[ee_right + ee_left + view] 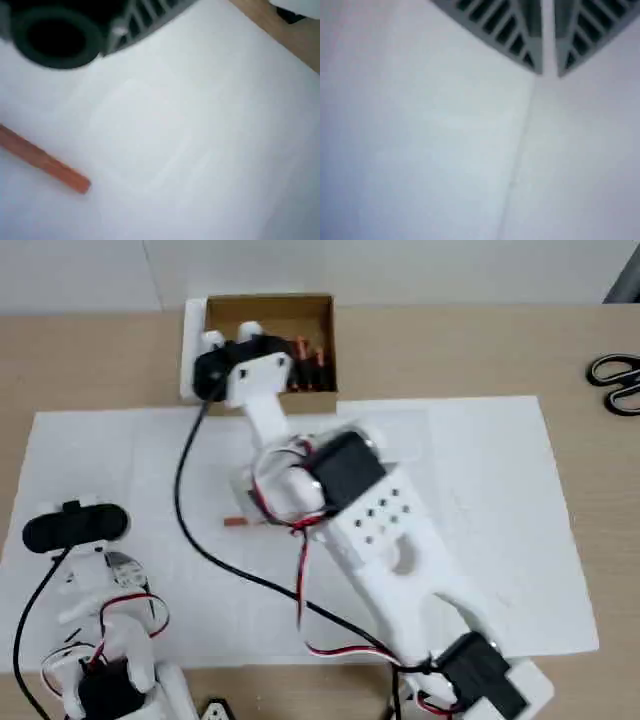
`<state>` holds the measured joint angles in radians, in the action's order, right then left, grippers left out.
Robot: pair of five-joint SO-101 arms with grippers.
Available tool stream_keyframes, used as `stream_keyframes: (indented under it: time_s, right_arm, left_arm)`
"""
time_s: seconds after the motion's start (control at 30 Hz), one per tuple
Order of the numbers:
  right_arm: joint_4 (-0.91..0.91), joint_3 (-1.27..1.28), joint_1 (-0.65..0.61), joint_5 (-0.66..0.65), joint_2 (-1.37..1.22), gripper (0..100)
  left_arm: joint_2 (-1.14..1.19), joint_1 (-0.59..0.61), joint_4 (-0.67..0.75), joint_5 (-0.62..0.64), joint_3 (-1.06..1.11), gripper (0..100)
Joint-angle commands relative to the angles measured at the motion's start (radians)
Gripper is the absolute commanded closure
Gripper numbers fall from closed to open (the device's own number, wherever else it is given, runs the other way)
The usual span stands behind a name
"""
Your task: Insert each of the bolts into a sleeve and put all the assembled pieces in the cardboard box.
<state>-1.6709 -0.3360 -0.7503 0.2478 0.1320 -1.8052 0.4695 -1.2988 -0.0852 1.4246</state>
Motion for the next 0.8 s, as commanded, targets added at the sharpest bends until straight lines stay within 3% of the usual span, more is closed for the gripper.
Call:
stream_keyframes:
  time_s: [0.0,0.23,0.77]
  right_arm:
    - [0.022,0.031,0.071,-0.003,0.108,99.4]
    - [0.147,0.299,0.196,0.058,0.308,99.4]
    - [0.552,1.088,0.26,0.052,0.898,99.4]
  left_arm:
    - [-0.011,-0.077,-0.052,0.006,-0.044,99]
    - [-0.011,-0.221,-0.052,0.006,-0.039,99]
    - [-0.011,-0.221,-0.018,0.011,0.033,99]
